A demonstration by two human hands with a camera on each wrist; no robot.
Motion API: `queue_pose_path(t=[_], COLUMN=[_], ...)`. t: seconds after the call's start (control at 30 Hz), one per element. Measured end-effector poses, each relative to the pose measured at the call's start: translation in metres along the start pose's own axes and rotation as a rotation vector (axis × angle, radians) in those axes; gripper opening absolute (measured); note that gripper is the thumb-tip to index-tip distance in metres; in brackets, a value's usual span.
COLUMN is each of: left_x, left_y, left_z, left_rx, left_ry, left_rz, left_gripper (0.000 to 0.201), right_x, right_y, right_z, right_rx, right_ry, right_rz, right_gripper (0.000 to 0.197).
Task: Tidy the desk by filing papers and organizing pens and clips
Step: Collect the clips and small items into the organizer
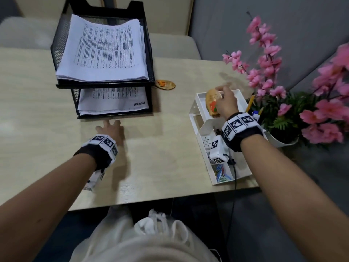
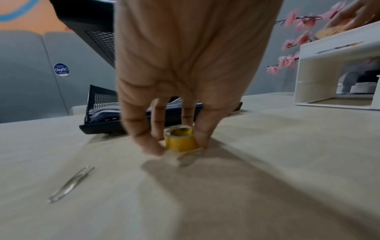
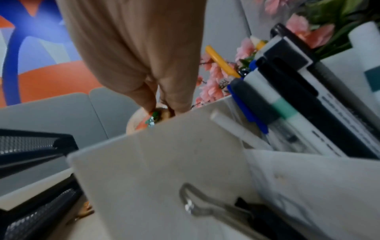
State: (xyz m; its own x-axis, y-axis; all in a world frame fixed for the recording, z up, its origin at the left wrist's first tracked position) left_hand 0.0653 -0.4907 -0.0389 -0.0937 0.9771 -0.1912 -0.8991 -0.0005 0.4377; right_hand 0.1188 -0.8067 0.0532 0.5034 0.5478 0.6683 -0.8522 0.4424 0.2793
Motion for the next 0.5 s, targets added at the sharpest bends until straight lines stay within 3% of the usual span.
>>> queue_pose_path(t=[0.2, 0.3, 0.5], left_x=[-0.019, -0.054, -0.154], left_y=[-0.001, 0.002, 0.03], left_z=[-0.006, 0.004, 0.039], left_rx=[-0.078, -0.136, -0.4], left_ry=[0.207, 0.322, 0.419], left_rz=[-0.099, -0.259, -0.669], left_gripper=[0.031, 0.02, 0.037], right_x=[-0.006, -0.007, -0.017], right_y=[-0.002, 0.011, 0.061], right_z=[-0.01, 0.0, -0.006], right_rx=[-0.034, -0.13, 0.165], right_ry=[0.153, 0.063, -0.241], right_rz=[0.028, 0.116, 0.161], right_gripper=[0.031, 0.025, 0.005])
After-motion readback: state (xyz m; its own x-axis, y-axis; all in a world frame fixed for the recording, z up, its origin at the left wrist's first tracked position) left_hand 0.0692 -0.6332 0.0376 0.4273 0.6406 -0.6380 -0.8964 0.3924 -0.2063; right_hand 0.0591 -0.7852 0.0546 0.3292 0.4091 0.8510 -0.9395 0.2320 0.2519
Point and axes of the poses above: each hand's wrist, its own y-axis away from the middle knuckle, its own z-axis out of the back of the hand, x = y × z, the point moved 2 cm from there along -y, towards the middle knuckle, and after that the axes turned 11 degrees about -z, right-handed, at the moved point
